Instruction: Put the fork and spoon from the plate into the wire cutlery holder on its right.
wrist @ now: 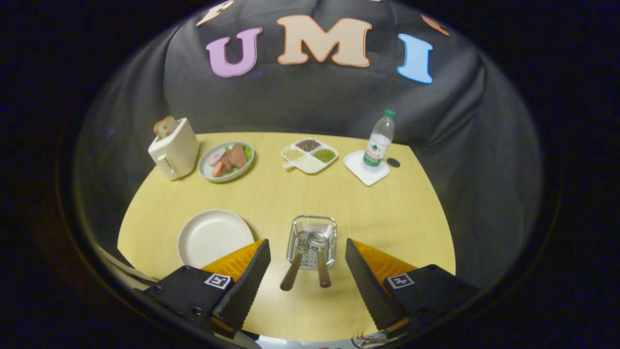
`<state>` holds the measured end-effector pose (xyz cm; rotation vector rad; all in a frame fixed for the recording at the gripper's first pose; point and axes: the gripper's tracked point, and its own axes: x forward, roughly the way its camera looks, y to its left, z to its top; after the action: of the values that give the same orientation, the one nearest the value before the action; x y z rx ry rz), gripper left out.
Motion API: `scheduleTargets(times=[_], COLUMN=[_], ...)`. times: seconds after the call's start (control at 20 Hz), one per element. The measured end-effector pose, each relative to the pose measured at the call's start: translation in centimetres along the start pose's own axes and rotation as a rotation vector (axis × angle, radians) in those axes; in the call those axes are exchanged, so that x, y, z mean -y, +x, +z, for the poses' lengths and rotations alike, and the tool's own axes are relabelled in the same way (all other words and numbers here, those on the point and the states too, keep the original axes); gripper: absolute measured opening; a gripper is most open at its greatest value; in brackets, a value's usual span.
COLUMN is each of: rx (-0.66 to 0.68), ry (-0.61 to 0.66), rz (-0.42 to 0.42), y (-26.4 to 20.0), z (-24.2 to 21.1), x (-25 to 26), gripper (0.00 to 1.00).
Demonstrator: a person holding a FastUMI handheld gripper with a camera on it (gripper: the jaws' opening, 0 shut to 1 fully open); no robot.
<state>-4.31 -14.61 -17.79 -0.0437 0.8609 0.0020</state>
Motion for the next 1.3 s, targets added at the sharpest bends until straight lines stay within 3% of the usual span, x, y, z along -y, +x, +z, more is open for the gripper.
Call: scheduleTargets(times=[0.7,0.95,1.3], rx=[0.539,0.643,0.676], ry=[0.084,0.092,0.092], rz=[0.026,0.030,0.049], y=[-6.4,-7.9,-8.1], z=[7.1,8.7,9.2], x=[-5.5,-7.1,-8.6], gripper=[0.99,0.99,0.99])
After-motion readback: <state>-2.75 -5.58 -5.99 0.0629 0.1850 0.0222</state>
